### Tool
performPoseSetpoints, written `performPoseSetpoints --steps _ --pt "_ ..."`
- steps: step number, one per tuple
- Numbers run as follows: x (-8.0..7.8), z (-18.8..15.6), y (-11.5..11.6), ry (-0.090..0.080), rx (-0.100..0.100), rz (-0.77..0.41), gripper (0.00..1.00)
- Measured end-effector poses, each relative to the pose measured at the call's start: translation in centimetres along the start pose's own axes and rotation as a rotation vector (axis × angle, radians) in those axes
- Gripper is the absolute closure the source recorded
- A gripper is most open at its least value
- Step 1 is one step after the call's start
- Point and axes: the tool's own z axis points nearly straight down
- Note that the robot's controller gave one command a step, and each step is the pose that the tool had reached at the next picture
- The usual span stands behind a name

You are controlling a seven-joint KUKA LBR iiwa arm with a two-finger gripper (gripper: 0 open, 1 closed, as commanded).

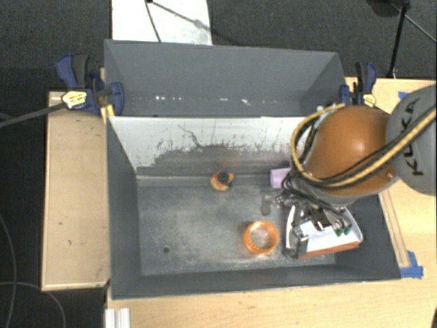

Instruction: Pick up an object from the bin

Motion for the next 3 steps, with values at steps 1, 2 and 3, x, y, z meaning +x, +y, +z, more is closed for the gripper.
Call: performPoseSetpoints --steps 1,2,3 --pt "0.8 3.3 -0.4 -0.001 0.001 0.176 0.0" --pt "0.2 5.5 0.2 0.002 0.0 0.001 0.0" --pt "-0.9 9.1 0.4 -0.007 -0.004 0.058 1.0"
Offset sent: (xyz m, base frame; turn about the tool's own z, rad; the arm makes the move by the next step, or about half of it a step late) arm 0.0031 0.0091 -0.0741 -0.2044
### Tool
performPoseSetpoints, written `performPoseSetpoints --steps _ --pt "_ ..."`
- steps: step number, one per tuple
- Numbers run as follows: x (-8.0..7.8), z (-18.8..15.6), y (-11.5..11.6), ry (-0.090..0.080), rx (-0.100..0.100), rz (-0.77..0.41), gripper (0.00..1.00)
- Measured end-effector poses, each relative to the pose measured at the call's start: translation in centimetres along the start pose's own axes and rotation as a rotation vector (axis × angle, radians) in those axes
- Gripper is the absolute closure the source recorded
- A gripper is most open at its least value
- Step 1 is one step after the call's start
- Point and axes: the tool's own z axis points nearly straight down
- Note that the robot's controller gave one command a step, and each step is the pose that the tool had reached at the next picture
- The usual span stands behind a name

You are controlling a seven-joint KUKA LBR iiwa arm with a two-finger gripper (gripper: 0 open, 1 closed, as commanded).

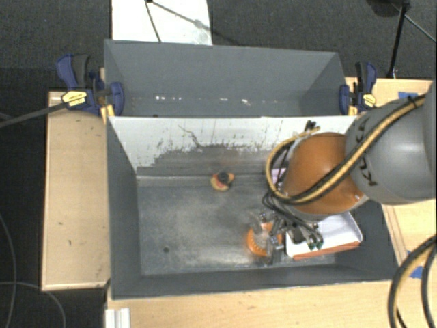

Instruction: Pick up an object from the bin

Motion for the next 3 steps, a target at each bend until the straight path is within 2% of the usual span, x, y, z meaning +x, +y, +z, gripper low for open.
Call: performPoseSetpoints --steps 2,3 --pt "-0.1 -0.3 0.2 0.002 0.003 0.01 1.0" --pt "-1.2 -1.8 0.9 0.007 0.003 0.04 1.0"
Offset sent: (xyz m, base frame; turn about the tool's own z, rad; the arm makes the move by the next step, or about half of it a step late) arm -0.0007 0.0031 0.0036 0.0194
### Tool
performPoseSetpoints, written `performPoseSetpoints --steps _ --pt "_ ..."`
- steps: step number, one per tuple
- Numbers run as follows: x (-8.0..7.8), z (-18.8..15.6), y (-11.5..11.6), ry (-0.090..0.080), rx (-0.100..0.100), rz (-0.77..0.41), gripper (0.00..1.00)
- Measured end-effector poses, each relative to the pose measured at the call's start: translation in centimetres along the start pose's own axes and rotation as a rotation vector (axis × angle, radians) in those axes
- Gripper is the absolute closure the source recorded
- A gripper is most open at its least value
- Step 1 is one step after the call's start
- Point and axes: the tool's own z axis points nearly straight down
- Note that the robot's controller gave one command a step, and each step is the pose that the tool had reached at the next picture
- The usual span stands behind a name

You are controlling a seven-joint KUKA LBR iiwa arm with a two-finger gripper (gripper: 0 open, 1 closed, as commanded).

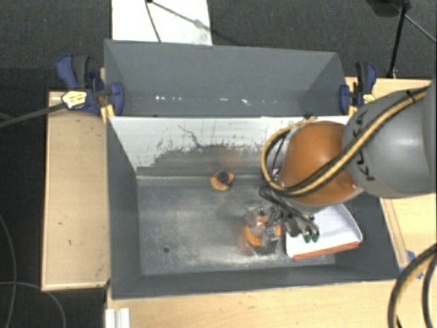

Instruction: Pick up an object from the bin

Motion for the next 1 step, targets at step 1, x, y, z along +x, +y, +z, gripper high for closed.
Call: performPoseSetpoints --steps 1 --pt "0.25 -0.4 0.58 -0.001 0.001 0.018 1.0"
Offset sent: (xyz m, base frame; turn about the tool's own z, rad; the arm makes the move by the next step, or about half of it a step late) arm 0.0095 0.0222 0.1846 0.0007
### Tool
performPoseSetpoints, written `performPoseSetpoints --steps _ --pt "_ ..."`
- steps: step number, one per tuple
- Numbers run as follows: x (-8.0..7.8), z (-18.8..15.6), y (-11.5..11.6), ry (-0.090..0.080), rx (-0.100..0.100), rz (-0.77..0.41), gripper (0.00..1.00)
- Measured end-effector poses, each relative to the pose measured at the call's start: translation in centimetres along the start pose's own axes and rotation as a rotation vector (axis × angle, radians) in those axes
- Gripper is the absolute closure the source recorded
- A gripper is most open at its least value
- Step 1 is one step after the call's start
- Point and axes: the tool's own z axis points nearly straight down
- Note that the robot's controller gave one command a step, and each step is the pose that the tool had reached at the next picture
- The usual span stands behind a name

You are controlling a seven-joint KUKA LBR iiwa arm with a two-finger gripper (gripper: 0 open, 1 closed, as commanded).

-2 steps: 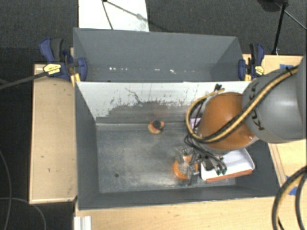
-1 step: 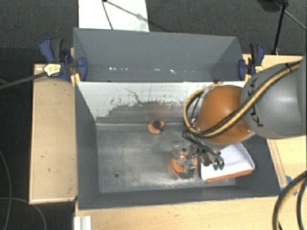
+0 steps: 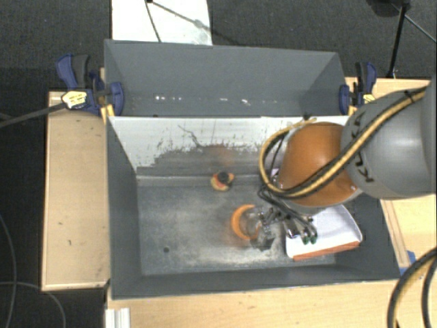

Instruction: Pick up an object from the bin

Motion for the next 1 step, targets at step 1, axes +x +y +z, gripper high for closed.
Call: performPoseSetpoints --steps 1 --pt "-1.97 -18.46 1.37 -0.009 0.002 -0.016 1.0"
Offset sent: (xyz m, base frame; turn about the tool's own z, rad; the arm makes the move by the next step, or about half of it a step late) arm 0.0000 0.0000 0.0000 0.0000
